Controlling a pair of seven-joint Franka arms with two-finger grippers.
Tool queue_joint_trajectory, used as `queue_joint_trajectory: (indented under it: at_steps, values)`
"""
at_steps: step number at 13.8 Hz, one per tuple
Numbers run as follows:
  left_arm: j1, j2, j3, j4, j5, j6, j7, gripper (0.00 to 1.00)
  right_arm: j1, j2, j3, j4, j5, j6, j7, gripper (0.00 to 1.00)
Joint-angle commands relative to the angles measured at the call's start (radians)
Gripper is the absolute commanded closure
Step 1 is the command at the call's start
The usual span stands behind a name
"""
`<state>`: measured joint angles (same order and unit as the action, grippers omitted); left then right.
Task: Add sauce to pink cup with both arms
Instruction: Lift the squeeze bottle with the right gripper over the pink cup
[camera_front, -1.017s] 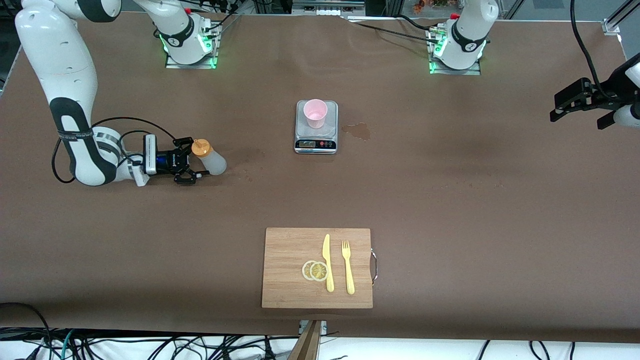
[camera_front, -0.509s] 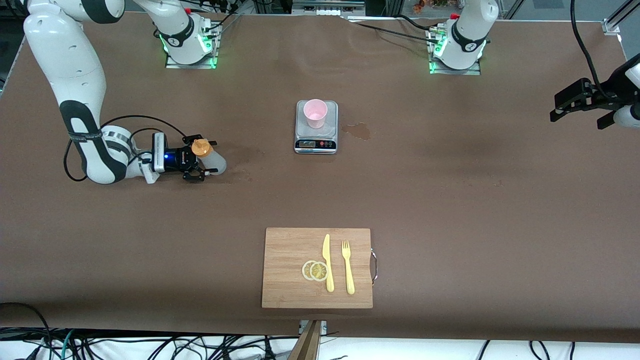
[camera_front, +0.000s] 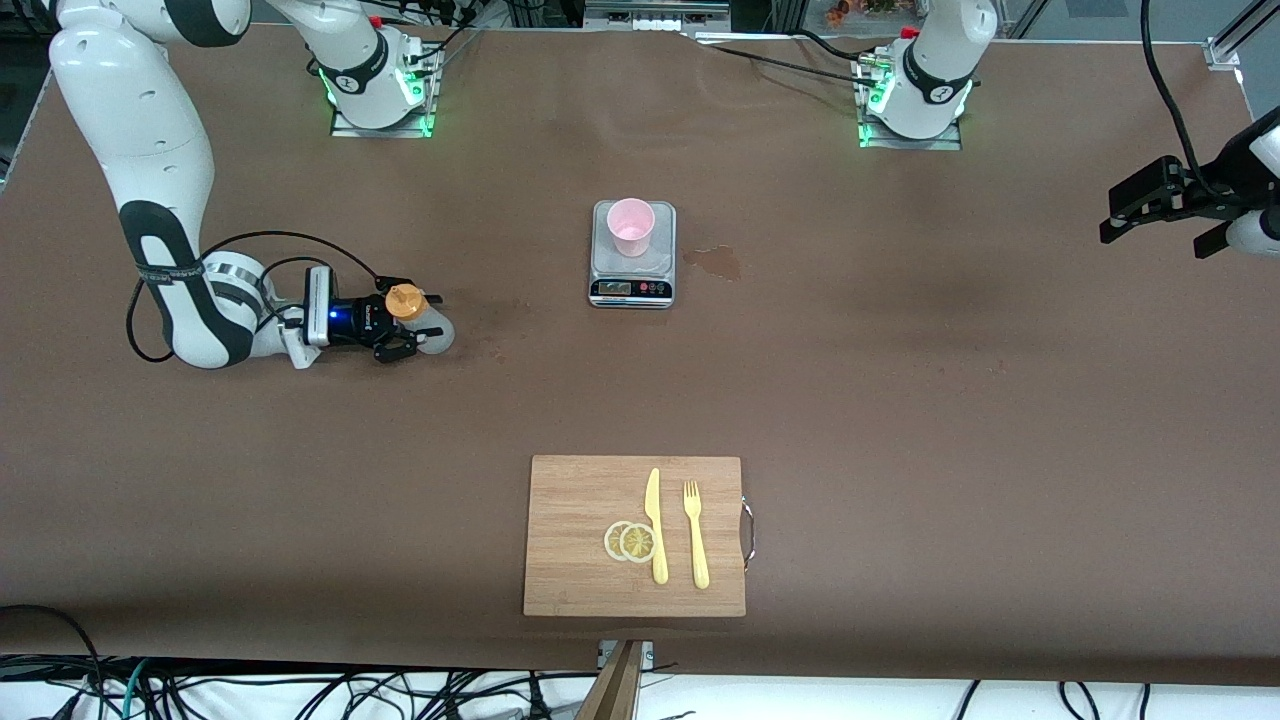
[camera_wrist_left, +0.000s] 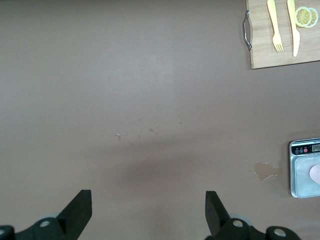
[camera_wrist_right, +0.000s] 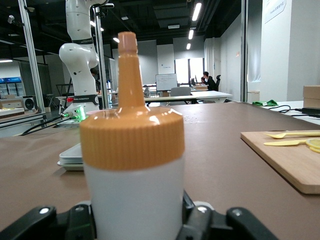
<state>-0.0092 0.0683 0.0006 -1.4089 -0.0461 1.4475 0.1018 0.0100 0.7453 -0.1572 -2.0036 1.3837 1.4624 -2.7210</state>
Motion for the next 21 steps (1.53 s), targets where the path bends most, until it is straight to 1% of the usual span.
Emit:
queue_joint_trajectory:
  at_steps: [1, 2, 3, 4, 7, 10, 11, 12, 13, 14, 15, 16, 17, 19, 21]
  values:
    - [0.002, 0.013, 0.001, 0.033, -0.012, -0.027, -0.001, 0.00, 0.047, -0.162, -0.004, -0.033, 0.008, 0.112, 0.091, 0.93]
    - [0.002, 0.013, -0.001, 0.033, -0.012, -0.025, -0.002, 0.00, 0.066, -0.229, -0.005, -0.050, -0.011, 0.192, 0.177, 0.95]
    - [0.002, 0.013, 0.001, 0.033, -0.012, -0.027, -0.001, 0.00, 0.099, -0.295, -0.004, -0.063, -0.055, 0.279, 0.252, 0.95]
    - [0.003, 0.013, 0.002, 0.033, -0.012, -0.027, -0.001, 0.00, 0.135, -0.341, -0.004, -0.063, -0.090, 0.355, 0.323, 0.95]
    - [0.003, 0.013, 0.002, 0.033, -0.012, -0.027, -0.001, 0.00, 0.252, -0.435, -0.004, -0.113, -0.124, 0.537, 0.495, 0.95]
    - [0.005, 0.011, 0.004, 0.033, -0.012, -0.030, -0.001, 0.00, 0.388, -0.523, 0.002, -0.179, -0.213, 0.746, 0.654, 0.94]
    - [0.005, 0.011, 0.004, 0.033, -0.012, -0.030, -0.001, 0.00, 0.415, -0.562, 0.030, -0.220, -0.232, 0.815, 0.741, 0.93]
    - [0.005, 0.011, 0.004, 0.033, -0.011, -0.030, -0.001, 0.00, 0.415, -0.601, 0.088, -0.254, -0.279, 0.881, 0.824, 0.92]
    - [0.005, 0.011, 0.004, 0.033, -0.011, -0.035, -0.001, 0.00, 0.416, -0.621, 0.134, -0.270, -0.357, 0.941, 0.901, 0.92]
    - [0.003, 0.011, 0.003, 0.033, -0.011, -0.039, -0.001, 0.00, 0.421, -0.632, 0.161, -0.277, -0.420, 0.963, 0.979, 0.92]
    - [0.005, 0.011, 0.002, 0.034, -0.011, -0.039, -0.001, 0.00, 0.436, -0.639, 0.180, -0.277, -0.480, 0.969, 1.060, 0.92]
    - [0.005, 0.011, 0.002, 0.034, -0.011, -0.039, -0.001, 0.00, 0.468, -0.644, 0.183, -0.277, -0.559, 0.987, 1.157, 0.92]
    - [0.005, 0.011, 0.002, 0.034, -0.011, -0.039, -0.001, 0.00, 0.496, -0.644, 0.188, -0.276, -0.648, 0.995, 1.275, 0.92]
    - [0.002, 0.013, 0.002, 0.034, -0.011, -0.038, -0.001, 0.00, 0.542, -0.646, 0.197, -0.267, -0.867, 0.992, 1.529, 0.92]
    - [0.003, 0.013, 0.002, 0.034, -0.012, -0.038, -0.001, 0.00, 0.548, -0.646, 0.250, -0.262, -1.068, 0.978, 1.738, 0.92]
